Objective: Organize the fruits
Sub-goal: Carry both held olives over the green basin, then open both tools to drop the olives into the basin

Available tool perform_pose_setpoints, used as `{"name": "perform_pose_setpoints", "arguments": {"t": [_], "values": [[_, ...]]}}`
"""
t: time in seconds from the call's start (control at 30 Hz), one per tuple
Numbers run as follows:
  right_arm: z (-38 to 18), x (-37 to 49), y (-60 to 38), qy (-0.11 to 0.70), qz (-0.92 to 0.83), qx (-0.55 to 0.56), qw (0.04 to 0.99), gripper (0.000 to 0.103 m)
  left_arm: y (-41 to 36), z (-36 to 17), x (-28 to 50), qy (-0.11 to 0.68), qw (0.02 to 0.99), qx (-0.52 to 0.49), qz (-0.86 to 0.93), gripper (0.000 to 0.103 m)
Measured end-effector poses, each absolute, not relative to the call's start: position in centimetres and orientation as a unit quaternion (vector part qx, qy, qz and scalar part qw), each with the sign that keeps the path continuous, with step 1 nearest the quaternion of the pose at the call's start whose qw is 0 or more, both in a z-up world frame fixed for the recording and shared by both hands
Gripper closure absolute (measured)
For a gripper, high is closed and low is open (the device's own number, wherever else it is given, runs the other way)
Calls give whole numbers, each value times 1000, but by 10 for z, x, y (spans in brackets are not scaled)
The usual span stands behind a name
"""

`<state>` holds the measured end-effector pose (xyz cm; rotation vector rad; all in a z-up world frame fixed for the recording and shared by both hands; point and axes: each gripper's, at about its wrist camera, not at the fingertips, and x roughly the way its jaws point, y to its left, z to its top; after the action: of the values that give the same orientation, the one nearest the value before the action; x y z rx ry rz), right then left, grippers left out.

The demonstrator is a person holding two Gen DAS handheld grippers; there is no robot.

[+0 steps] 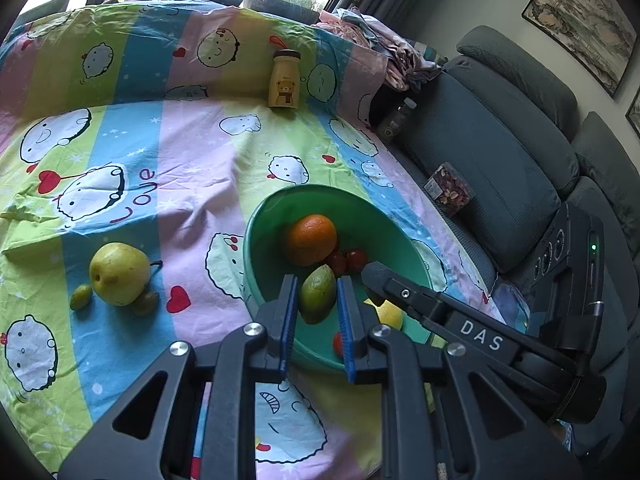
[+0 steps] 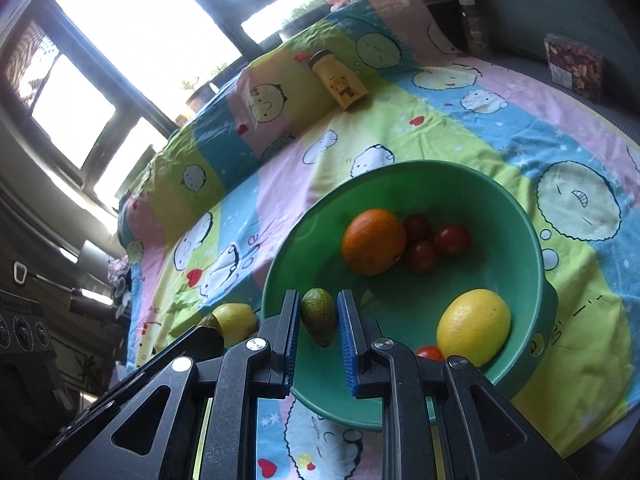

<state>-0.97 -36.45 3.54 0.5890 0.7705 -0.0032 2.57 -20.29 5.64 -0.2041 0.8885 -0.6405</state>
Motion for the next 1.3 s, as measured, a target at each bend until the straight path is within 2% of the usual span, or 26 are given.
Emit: {"name": "perform_pose_setpoints", "arguments": {"t": [0.73, 0.8, 0.87, 1.0, 1.03, 1.1, 1.17, 1.3], "values": [[17, -13, -404, 387, -59, 321, 862, 82, -243, 23, 40, 466, 816, -91, -330, 84], [18, -13, -403, 390, -67, 309, 865, 82, -239, 24, 38, 465, 814, -95, -335, 79], [21, -13, -401, 385, -67, 306, 868, 82, -234, 25, 36, 464, 815, -99, -332, 69], [24, -13, -397, 380, -71, 297, 873, 80, -215, 32, 31, 455, 823, -106, -322, 59], [25, -13, -395, 380, -72, 295, 874, 78, -207, 35, 30, 453, 825, -111, -319, 54], [26, -13, -392, 378, -72, 291, 876, 69, -189, 40, 28, 447, 830, -122, -311, 46], [29, -12, -387, 373, -64, 288, 880, 55, -167, 45, 26, 438, 839, -132, -294, 36], [37, -10, -371, 362, -43, 263, 893, 42, -116, 52, 27, 411, 866, -148, -245, 28]]}}
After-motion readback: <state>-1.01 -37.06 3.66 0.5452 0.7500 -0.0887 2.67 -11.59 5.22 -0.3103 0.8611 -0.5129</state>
